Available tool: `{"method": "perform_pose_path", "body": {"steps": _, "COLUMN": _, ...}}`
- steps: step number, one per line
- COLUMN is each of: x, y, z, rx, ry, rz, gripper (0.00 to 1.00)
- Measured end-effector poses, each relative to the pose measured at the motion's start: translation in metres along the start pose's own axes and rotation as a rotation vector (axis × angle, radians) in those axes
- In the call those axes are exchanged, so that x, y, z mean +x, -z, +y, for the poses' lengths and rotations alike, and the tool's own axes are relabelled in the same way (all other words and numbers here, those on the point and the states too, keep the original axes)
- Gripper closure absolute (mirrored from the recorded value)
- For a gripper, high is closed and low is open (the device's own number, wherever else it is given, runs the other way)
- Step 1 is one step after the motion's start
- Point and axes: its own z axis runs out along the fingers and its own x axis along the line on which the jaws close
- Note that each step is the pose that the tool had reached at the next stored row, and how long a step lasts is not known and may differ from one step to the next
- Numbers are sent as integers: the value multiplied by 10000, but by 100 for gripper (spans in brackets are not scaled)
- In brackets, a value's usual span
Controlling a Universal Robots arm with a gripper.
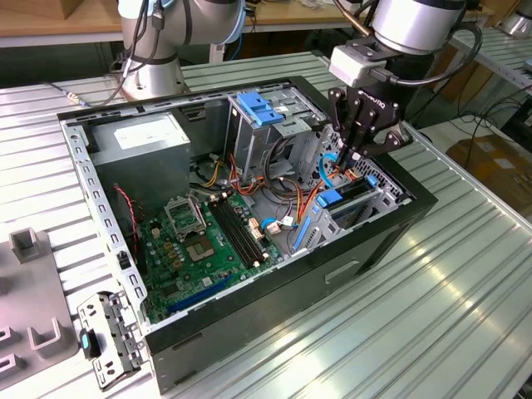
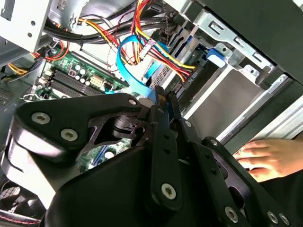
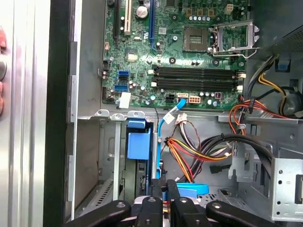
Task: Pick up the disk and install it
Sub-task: 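Insert the second disk wire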
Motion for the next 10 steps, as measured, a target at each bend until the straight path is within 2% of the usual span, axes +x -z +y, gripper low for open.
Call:
{"method": "perform_pose_path", "body": {"steps": 1, "x": 3, "y": 0, "z": 6, "rx": 64, "ry": 3, "rz": -4, "gripper": 84}}
{"method": "perform_pose_path", "body": {"steps": 3, "x": 17, "y": -3, "z": 32, "rx": 298, "ry": 7, "rz": -45, "gripper": 84}}
{"method": "perform_pose_path", "body": {"steps": 5, "x": 26, "y": -6, "z": 53, "rx": 453, "ry": 5, "rz": -82, "gripper": 84}}
{"method": "perform_pose_path", "body": {"steps": 7, "x": 47, "y": -15, "z": 88, "rx": 658, "ry": 2, "rz": -96, "gripper": 84}}
{"method": "perform_pose_path", "body": {"steps": 10, "x": 86, "y": -41, "z": 140, "rx": 882, "ry": -3, "rz": -127, "gripper": 84}}
